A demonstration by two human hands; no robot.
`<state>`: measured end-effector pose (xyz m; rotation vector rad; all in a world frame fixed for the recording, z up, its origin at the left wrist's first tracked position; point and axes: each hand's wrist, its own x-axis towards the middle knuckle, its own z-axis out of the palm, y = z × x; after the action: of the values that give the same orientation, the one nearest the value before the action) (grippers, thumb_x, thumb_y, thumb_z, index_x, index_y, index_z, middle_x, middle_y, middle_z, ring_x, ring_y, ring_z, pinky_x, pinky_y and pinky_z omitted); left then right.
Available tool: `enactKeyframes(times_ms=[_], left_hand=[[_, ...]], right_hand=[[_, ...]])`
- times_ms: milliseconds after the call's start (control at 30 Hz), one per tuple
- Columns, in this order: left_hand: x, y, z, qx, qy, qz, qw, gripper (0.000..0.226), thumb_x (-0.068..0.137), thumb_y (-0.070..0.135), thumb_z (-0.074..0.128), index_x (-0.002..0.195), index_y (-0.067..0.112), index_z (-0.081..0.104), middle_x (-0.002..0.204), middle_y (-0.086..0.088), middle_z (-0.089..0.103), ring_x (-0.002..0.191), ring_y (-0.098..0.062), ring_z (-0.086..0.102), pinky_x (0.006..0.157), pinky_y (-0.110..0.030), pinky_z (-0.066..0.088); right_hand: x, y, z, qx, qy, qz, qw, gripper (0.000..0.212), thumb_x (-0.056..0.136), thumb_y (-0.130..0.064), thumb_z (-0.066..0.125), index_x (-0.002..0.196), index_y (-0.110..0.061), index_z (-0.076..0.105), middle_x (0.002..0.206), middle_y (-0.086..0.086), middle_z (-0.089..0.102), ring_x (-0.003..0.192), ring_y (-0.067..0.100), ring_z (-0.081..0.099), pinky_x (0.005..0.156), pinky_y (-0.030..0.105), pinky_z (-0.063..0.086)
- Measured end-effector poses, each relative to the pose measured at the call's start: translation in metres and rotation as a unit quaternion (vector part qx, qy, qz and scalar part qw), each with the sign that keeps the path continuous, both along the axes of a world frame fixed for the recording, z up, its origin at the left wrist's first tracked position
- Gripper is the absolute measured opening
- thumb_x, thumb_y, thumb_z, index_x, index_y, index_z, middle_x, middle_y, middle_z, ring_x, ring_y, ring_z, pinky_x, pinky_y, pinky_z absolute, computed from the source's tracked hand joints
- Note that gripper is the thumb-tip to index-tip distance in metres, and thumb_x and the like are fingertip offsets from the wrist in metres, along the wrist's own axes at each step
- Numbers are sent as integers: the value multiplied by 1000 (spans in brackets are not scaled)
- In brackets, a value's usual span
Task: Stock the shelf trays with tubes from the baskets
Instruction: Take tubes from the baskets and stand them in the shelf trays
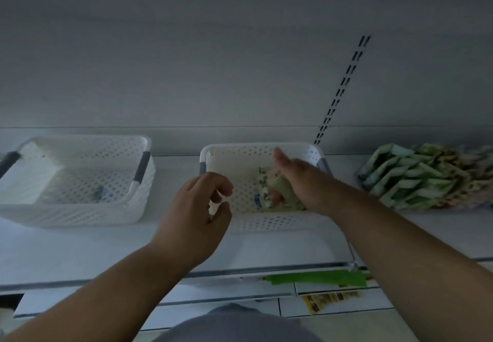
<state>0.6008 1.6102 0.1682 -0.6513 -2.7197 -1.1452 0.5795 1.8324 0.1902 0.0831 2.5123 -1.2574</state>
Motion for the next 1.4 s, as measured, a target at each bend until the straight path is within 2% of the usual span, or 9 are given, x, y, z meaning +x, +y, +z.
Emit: enactKeyframes(times_ms=[67,133,433,633,800,967,1133,1333,1400], left_hand=[[-6,10,9,-17,-6,-22,1000,19,84,16,62,97,29,56,87,26,49,83,4,50,64,-8,37],[-18,26,14,-51,-29,-52,997,13,87,22,59,97,30,56,87,23,52,77,1,50,64,-5,34],[-70,123,6,-375,-126,-258,882,30,96,29,50,119,16,64,122,-4,62,111,-22,57,93,-29,46],[-76,132,-4,-411,-94,-282,862,28,96,24,50,116,12,65,117,-6,62,108,-23,58,87,-26,45],[-75,109,8,-261,-139,-210,932,20,91,20,52,99,13,68,96,-7,67,88,-24,64,71,-29,48],[-42,92,26,9,-128,-92,987,12,89,22,60,91,33,63,76,10,69,65,-8,66,57,-25,55],[-5,113,33,249,-188,-17,950,8,85,18,68,88,26,68,65,6,67,57,-2,61,50,-14,45],[50,209,29,426,-315,-83,844,17,77,32,66,89,21,69,79,3,68,76,-16,63,71,-34,53],[77,256,26,449,-353,-109,814,18,87,31,57,94,16,64,77,-1,66,74,-22,62,74,-41,55]], right_hand=[[1,8,2,-108,110,-54,987,91,70,-92,18,57,-16,67,62,12,65,62,30,65,76,42,53],[7,16,7,-150,181,-95,967,86,76,-87,22,51,-13,59,51,11,58,47,23,57,58,29,45],[46,34,13,-140,312,-131,930,93,73,-89,31,67,1,52,63,19,52,52,14,46,51,31,34],[54,32,17,-152,307,-188,920,85,71,-89,37,64,-6,53,63,20,52,57,33,50,54,52,40],[57,35,20,-155,304,-196,919,62,73,-83,46,56,-23,54,60,11,52,58,34,51,69,61,45],[67,43,27,-99,332,-179,921,63,80,-57,53,70,5,50,66,26,51,59,32,47,54,31,35],[91,74,26,-72,311,-220,922,21,93,-11,53,74,-7,46,54,-4,36,48,7,34,47,20,29],[163,147,33,-93,294,-277,910,12,97,-7,49,85,-6,53,73,23,53,62,33,45,54,31,40],[196,183,34,-105,283,-307,903,14,97,-15,50,83,-14,53,74,12,59,70,33,55,61,39,45]])
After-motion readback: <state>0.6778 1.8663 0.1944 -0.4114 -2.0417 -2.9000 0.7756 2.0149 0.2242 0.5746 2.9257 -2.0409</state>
